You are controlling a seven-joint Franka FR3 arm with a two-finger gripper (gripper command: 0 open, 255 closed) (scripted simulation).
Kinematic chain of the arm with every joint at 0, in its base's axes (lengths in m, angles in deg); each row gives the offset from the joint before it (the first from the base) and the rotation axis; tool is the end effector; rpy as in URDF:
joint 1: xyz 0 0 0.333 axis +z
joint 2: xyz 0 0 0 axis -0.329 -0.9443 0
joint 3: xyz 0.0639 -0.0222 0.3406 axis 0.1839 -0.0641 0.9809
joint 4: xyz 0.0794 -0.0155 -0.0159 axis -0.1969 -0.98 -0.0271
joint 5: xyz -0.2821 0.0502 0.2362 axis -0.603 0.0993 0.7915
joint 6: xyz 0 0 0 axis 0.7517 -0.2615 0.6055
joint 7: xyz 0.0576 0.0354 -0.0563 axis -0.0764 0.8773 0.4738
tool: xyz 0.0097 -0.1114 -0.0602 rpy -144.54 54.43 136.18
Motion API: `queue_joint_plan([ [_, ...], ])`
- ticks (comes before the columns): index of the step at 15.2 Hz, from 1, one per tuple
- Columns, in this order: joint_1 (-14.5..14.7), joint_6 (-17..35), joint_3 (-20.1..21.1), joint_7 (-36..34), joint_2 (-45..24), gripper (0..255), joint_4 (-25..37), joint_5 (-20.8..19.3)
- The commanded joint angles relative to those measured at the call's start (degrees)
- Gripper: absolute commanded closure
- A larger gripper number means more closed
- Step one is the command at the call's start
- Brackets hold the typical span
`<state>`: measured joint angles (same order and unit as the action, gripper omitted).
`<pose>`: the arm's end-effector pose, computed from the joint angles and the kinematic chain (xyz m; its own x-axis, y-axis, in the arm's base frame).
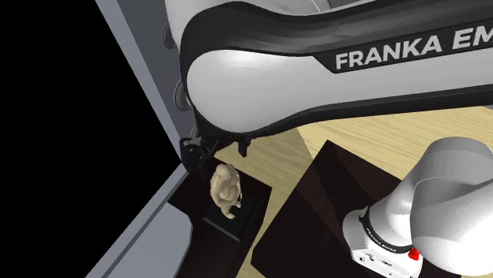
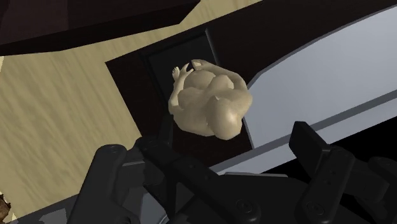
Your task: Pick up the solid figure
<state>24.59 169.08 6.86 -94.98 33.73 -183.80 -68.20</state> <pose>0.3588 0.1681 0.4870 0.9539 -0.2665 -0.1379 -0.2826 -0.9525 -0.1136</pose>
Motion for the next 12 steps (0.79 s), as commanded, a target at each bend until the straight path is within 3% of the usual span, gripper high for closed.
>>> queue_joint_plan([
  [1,0.14,1.46,0.37,-0.15,-0.63,0,-0.84,0.26],
  [8,0.28,6.00,0.88,0.50,-2.12,0,-3.93,0.68],
  [9,0.29,5.94,0.91,0.42,-2.16,255,-3.82,0.68],
  [12,0.28,5.91,0.88,0.46,-2.14,255,-3.81,0.67],
])
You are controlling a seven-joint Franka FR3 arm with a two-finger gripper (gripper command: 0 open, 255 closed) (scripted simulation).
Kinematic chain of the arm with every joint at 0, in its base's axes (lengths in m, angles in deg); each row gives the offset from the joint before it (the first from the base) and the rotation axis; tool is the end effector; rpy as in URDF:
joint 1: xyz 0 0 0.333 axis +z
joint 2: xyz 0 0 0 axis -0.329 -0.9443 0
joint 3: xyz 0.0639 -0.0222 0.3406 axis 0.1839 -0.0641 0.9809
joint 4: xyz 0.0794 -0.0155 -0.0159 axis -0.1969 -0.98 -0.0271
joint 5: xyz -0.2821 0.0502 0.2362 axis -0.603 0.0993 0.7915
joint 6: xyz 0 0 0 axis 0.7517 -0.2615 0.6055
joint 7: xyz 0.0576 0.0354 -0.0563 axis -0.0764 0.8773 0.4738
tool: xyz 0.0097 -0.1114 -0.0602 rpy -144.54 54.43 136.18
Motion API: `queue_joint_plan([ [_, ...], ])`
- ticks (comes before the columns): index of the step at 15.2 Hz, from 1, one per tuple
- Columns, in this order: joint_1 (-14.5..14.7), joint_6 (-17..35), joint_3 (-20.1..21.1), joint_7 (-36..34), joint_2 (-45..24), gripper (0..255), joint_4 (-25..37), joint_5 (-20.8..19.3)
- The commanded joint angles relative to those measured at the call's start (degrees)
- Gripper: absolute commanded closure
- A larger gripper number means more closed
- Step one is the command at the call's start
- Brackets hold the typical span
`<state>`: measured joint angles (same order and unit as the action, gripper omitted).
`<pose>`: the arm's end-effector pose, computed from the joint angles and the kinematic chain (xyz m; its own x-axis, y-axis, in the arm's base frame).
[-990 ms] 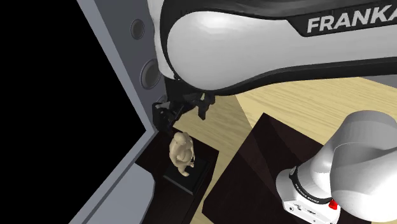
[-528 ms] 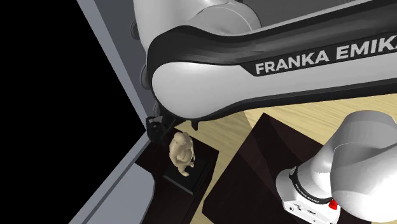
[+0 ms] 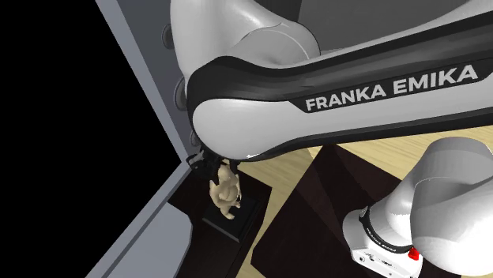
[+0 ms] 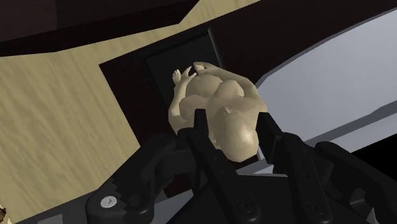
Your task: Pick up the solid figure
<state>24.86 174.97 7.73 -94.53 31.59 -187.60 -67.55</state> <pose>0.3616 0.1712 0.4512 0.9532 -0.2683 -0.1396 -0.2846 -0.9519 -0.1138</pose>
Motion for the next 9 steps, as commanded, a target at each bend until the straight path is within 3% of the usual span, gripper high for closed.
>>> queue_joint_plan([
  [1,0.01,0.01,0.01,0.00,0.00,255,-0.01,0.02],
  [9,-0.05,-2.35,-0.27,-0.31,0.87,255,1.50,-0.20],
])
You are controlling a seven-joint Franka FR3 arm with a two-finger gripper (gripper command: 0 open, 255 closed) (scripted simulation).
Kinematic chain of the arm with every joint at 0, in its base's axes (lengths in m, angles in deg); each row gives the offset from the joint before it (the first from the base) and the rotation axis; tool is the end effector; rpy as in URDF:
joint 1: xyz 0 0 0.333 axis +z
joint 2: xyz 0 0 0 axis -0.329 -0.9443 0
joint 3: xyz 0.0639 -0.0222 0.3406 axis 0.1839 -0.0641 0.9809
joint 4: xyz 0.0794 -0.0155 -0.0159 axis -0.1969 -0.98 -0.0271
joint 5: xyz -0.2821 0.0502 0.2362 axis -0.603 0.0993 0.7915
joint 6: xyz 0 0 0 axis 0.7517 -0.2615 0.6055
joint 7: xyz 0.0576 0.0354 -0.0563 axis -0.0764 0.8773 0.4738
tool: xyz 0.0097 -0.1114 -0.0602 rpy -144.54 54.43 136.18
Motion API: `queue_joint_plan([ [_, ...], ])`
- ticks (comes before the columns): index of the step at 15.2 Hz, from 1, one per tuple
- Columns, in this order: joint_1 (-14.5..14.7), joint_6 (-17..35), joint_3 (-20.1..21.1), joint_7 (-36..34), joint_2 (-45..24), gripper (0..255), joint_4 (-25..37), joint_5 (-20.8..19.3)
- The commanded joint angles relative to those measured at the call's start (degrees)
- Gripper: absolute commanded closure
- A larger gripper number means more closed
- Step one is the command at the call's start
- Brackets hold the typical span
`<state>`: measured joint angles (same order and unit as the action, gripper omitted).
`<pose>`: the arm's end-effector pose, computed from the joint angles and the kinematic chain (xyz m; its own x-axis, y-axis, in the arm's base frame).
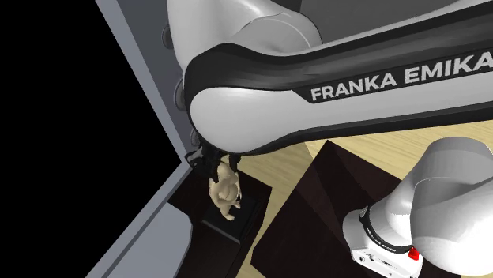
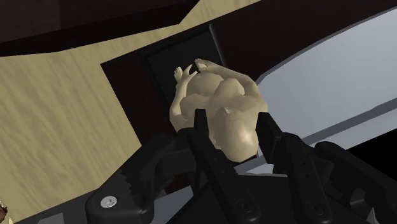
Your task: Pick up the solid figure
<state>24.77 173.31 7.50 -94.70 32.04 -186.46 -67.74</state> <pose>0.3617 0.1707 0.4608 0.9530 -0.2683 -0.1408 -0.2847 -0.9519 -0.1134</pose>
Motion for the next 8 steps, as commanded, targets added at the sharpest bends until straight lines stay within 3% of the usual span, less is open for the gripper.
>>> queue_joint_plan([
  [1,0.01,-1.50,-0.14,-0.25,0.68,255,0.92,-0.07],
  [8,-0.17,-7.06,-0.75,-1.08,2.05,255,5.16,-0.60],
])
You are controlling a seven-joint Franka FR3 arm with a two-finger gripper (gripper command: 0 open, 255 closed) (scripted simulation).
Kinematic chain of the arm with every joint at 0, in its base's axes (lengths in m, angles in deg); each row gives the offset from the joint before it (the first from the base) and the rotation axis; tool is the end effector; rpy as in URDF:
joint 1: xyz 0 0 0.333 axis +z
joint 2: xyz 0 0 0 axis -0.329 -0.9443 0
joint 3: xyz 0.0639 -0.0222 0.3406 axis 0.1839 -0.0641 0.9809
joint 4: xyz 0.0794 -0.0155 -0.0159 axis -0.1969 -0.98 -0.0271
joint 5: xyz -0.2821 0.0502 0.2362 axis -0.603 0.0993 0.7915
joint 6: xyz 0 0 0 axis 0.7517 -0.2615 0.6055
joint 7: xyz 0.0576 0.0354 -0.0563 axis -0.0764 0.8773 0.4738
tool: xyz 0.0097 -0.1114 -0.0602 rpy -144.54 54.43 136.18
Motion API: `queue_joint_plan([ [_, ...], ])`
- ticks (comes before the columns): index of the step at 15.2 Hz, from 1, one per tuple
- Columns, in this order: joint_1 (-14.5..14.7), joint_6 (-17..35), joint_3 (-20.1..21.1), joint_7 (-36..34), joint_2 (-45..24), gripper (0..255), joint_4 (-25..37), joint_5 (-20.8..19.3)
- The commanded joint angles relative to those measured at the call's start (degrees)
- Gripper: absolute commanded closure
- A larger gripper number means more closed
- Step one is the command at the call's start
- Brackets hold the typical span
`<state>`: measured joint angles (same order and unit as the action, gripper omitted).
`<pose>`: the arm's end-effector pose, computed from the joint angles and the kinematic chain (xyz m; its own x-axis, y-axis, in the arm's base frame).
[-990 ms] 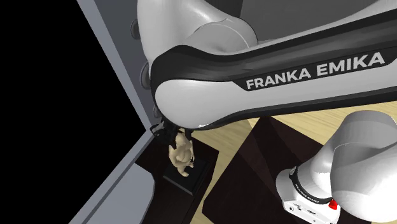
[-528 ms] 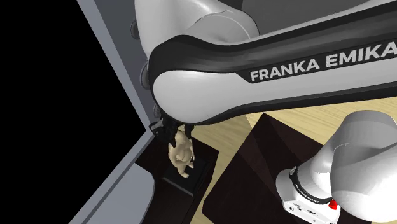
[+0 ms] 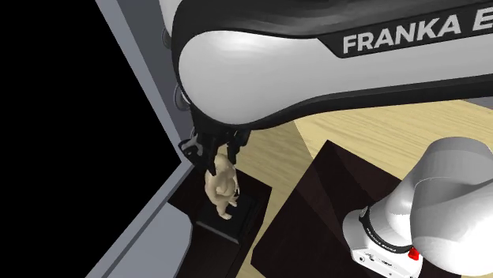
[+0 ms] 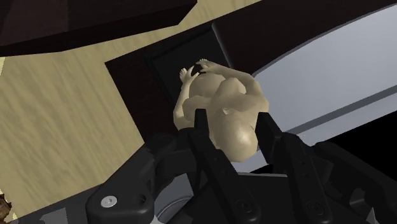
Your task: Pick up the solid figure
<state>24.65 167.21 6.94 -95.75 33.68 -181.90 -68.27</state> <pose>0.3597 0.1719 0.4988 0.9531 -0.2681 -0.1406 -0.2845 -0.9519 -0.1134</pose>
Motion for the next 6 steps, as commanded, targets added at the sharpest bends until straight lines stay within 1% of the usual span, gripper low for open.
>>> queue_joint_plan([
  [1,-0.07,-1.75,-0.28,-0.14,0.56,255,1.25,-0.15],
  [4,-0.15,-4.07,-0.52,-0.50,0.90,255,3.26,-0.36],
  [6,-0.15,-4.19,-0.54,-0.52,0.92,255,3.36,-0.37],
])
